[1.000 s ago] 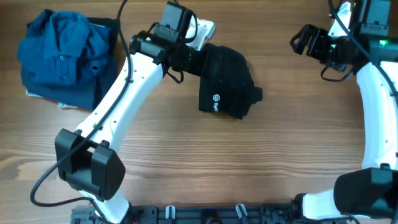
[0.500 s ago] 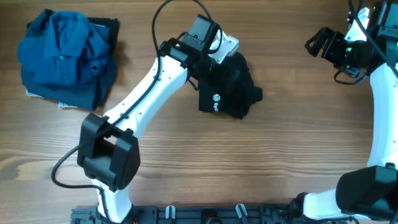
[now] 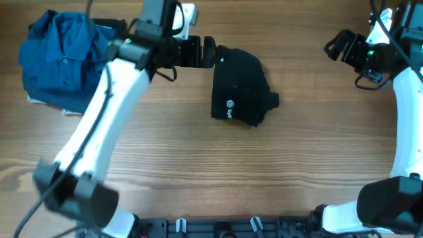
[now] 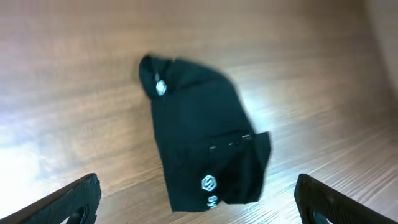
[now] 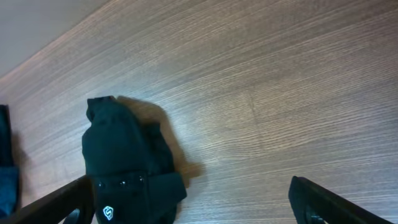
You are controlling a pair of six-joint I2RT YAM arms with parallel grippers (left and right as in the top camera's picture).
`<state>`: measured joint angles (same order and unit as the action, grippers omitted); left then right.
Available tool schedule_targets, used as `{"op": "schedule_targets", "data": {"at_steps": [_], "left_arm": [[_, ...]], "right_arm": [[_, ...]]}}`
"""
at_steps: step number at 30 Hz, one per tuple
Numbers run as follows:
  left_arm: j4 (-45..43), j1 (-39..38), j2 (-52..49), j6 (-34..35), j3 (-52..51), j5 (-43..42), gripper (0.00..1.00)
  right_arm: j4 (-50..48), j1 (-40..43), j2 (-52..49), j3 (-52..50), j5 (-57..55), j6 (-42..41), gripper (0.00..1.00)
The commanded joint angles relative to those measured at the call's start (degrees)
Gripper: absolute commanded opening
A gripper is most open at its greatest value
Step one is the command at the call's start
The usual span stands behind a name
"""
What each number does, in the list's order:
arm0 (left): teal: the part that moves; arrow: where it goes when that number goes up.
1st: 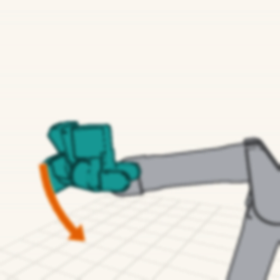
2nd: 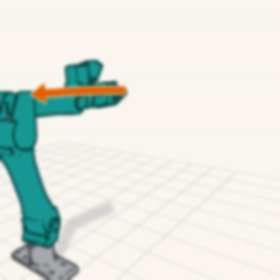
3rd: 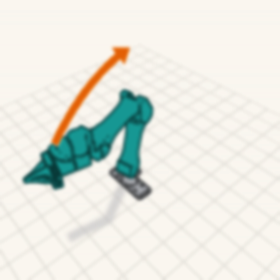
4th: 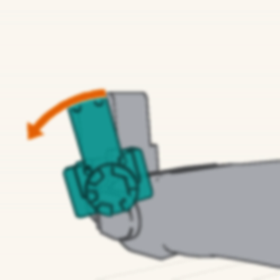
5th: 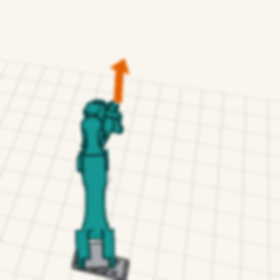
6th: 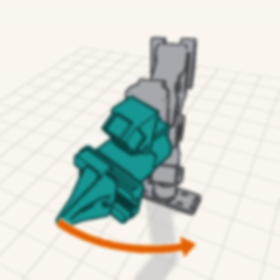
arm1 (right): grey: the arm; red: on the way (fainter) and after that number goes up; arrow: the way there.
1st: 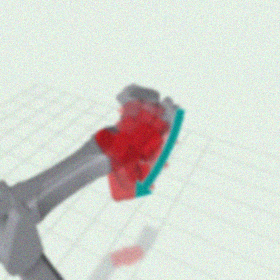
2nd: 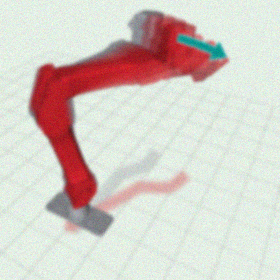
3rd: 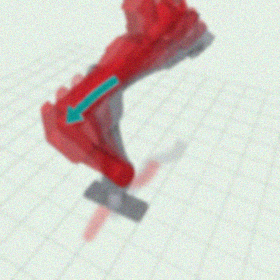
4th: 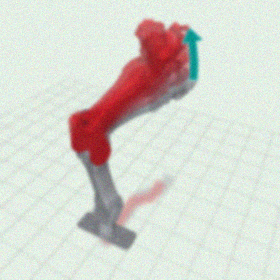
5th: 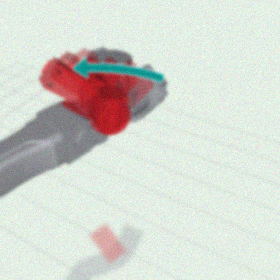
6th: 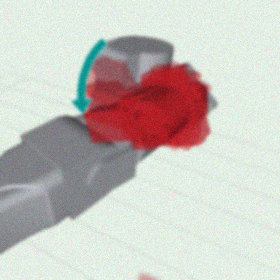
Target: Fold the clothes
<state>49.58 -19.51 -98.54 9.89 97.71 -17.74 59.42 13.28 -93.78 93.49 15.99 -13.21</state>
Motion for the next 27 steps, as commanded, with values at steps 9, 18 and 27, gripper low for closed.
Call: {"op": "schedule_targets", "data": {"at_steps": [9,18,27], "left_arm": [[5.5,-0.2,11.2,-2.4,0.1,9.6,1.0],[4.7,-0.2,11.2,-2.4,0.1,9.5,1.0],[4.3,-0.2,11.3,-2.4,0.1,9.6,1.0]], "right_arm": [[-0.2,0.0,10.9,-0.1,-4.0,1.6,1.0],[4.5,0.0,9.7,-0.2,-1.4,2.2,1.0],[3.1,-1.6,7.8,-3.9,8.1,4.2,1.0]]}}
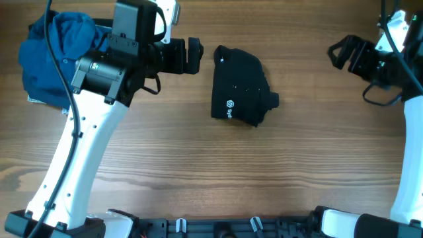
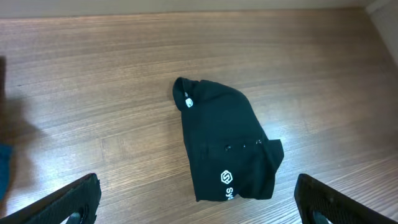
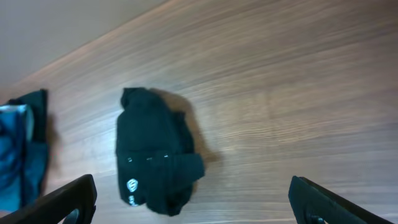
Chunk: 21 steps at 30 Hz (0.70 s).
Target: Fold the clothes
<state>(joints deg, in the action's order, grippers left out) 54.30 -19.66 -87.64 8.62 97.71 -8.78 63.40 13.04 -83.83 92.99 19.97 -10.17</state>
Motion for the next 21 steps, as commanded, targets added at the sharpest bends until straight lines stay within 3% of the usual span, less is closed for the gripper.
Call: {"op": "schedule_targets", "data": {"at_steps": [1,5,7,9,11,12,16,21], "left_arm": [[-0.5,0.0,0.4,-1.1,0.1,0.6,1.0],[-0.7,0.0,0.4,-1.1,0.1,1.9,1.0],[-1.0,0.0,0.4,-1.1,0.1,2.1,1.0],[-1.4,0.0,0.4,-1.1,0.1,2.3,1.0],[-1.7,0.0,0.3,-1.1,0.1,2.3,1.0],[-1.9,0.0,0.3,-1.1,0.1,2.3,1.0],[-2.3,0.0,0.2,-1.1,0.1,2.3,1.0],[-2.1,0.0,0.2,-1.1,0.1,3.6,1.0]], "right_arm": [[-1.3,-1.9,-2.7,-5.2,4.0,1.2,0.99],[-7.0,-5.6,-3.8,-15.0,-2.0,-3.6,0.95],[-11.0,-7.4,-4.4,-19.1,-4.6,-5.4,0.83],[-15.8,-9.4,-5.1,-23.3,-6.5,-6.2,0.45],[-21.2,-11.8,-5.9,-26.9,-8.5,-6.8,0.15],[-23.6,-13.0,-6.4,-28.4,-9.6,-7.3,0.08],[-30.6,-17.0,-10.1,-31.4,-11.0,-8.8,0.04],[-29.2,-21.3,-14.8,-31.4,-10.3,-9.4,0.04]]}}
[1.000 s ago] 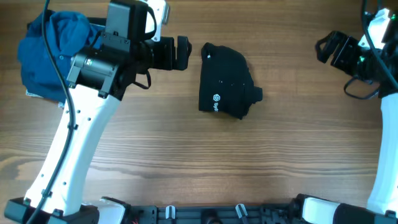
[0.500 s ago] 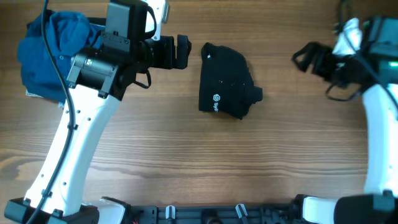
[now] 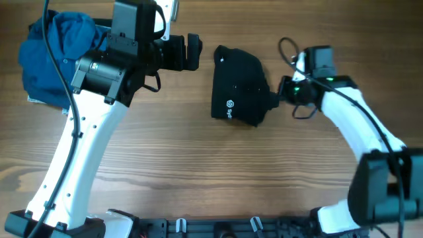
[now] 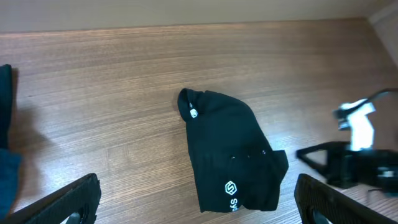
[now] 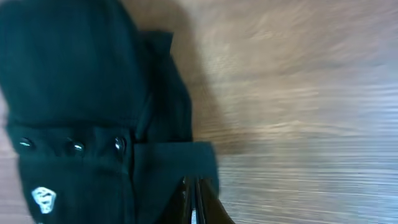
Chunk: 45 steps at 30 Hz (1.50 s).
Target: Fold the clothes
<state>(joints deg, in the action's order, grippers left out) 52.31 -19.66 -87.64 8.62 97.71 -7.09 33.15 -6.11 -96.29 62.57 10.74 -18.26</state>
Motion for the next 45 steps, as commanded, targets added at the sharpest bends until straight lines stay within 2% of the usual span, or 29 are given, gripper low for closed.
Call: {"op": "schedule_targets", "data": {"at_steps": [1,5,9,16,22,26,35,40,45], "left_arm": [[-0.2,0.0,0.2,-1.1,0.1,2.4,1.0],[-0.1,0.1,0.1,-1.1,0.1,2.7,1.0],[-0.1,0.1,-0.4,-0.9,0.1,2.7,1.0],[0.0,0.1,-1.6,-0.9,0.1,2.7,1.0],[0.0,0.1,-1.6,-0.9,0.1,2.7,1.0],[0.0,0.1,-1.6,-0.9,0.1,2.7,1.0],[-0.2,0.1,-2.0,-0.4,0.1,2.0,1.0],[-0.2,0.0,-2.9,0.1,0.1,0.8,1.0],[-0.2,0.0,-4.1,0.9,0.1,0.5,1.0]], "right_arm": [[2.1,-2.8,-2.3,-0.9,0.1,-1.3,0.04],[9.5,-4.2,-0.5,-0.9,6.8,-1.4,0.04],[12.1,-5.0,0.0,-1.0,5.9,-1.4,0.04],[6.3,-2.7,0.0,0.5,-0.4,-3.3,0.04],[3.2,2.8,0.3,3.8,1.4,-0.3,0.04],[0.9,3.7,-1.8,3.8,3.4,1.7,0.04],[-5.2,1.5,-14.6,3.7,7.1,0.7,0.04],[-4.0,-0.9,-15.7,3.7,9.9,0.2,0.04],[-1.3,-8.7,-15.6,3.7,12.9,0.1,0.04]]}}
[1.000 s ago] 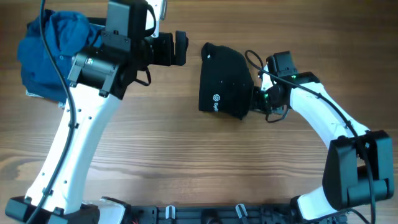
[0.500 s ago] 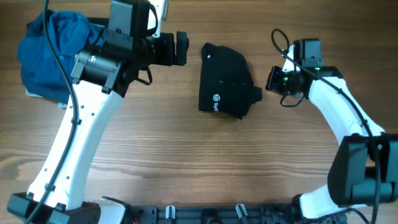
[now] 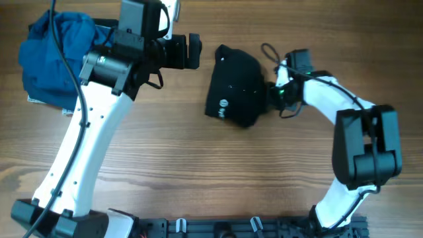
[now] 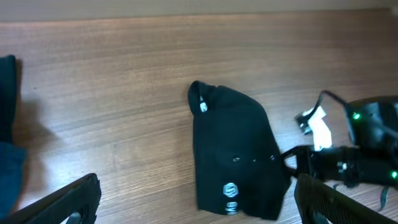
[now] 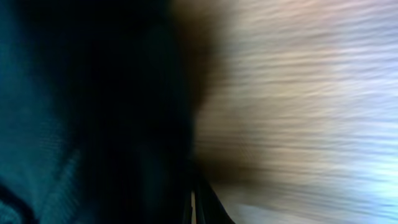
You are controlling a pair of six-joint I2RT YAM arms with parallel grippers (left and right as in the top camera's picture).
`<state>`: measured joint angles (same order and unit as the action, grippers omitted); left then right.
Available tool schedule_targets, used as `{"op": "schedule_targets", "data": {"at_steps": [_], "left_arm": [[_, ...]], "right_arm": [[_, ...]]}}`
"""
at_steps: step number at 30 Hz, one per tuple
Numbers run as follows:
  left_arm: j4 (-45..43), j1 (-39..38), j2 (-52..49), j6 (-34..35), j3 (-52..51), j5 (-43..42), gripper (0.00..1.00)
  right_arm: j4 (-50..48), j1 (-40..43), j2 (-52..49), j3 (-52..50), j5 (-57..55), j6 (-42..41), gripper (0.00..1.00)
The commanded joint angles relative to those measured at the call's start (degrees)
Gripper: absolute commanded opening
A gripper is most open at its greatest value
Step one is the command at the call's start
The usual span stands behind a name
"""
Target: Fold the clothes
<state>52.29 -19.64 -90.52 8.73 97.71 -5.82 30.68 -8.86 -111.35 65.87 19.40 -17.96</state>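
A folded black shirt (image 3: 234,89) with a small white logo lies on the wooden table at the back centre; it also fills the left of the right wrist view as the shirt (image 5: 74,93). My right gripper (image 3: 269,94) is shut, its tips (image 5: 193,199) pressed into the shirt's right edge; whether cloth is pinched cannot be told. My left gripper (image 3: 193,51) hangs open to the left of the shirt, above the table. In its own view the shirt (image 4: 233,149) lies between the wide-apart fingers (image 4: 81,196).
A crumpled pile of blue clothes (image 3: 56,53) sits at the back left corner, under the left arm's elbow, and shows as a dark blue edge (image 4: 7,124). The right arm (image 4: 354,162) reaches in from the right at table height.
My right gripper has moved left against the shirt's right edge. The shirt has shifted a little to the left and its jutting right flap no longer shows. The left gripper has hardly moved.
First my left gripper was open at the shirt's top left corner and the right one was high at the far right. Then the left stood back from the shirt. Then the right gripper was down and shut at the shirt's right flap, and now presses it leftward.
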Motion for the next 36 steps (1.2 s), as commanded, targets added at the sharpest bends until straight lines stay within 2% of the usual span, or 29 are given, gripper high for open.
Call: {"op": "schedule_targets", "data": {"at_steps": [1,4,7,12,16,18,19,21,25,26,30,36], "left_arm": [[-0.2,0.0,-1.4,0.7,0.1,-0.7,1.0],[-0.2,0.1,-1.4,0.7,0.1,-0.7,1.0],[-0.1,0.3,-1.4,0.7,0.1,-0.3,1.0],[0.9,1.5,-1.4,1.1,0.1,-0.3,1.0],[2.6,1.5,-1.4,4.8,0.1,-1.1,1.0],[4.2,1.4,-1.4,5.2,0.1,-3.1,1.0],[5.3,1.2,-1.6,5.1,0.1,-4.4,1.0],[7.1,0.3,-2.2,2.8,0.1,-5.5,1.0],[10.6,-3.7,-5.3,-7.7,0.1,-5.5,1.0],[11.6,-6.1,-7.9,-12.3,0.0,-5.4,1.0],[11.8,-11.7,-15.4,-17.7,-0.4,-2.9,1.0],[11.3,-20.1,-28.4,-19.4,-0.4,14.1,1.0]], "right_arm": [[1.5,-7.9,-0.5,0.4,4.2,-0.3,0.04],[1.9,-12.4,-0.5,0.5,3.2,-3.3,0.04],[1.6,-13.2,-0.1,0.5,3.0,-5.6,0.04],[0.9,-10.8,4.2,1.8,4.2,-6.1,0.04],[1.1,-6.3,11.0,4.3,4.2,-6.1,0.05],[1.1,-3.0,14.1,5.4,4.2,-6.1,0.18],[1.3,-1.2,15.4,5.9,4.2,-5.9,0.33],[1.6,2.5,17.4,7.0,4.3,-4.2,0.51],[3.7,9.5,18.1,9.4,6.2,-0.4,0.7],[3.9,11.6,18.1,9.5,6.9,0.0,0.73],[5.1,16.1,18.1,9.5,7.8,1.4,0.76],[7.5,18.1,18.1,9.5,7.7,3.5,0.77]]}}
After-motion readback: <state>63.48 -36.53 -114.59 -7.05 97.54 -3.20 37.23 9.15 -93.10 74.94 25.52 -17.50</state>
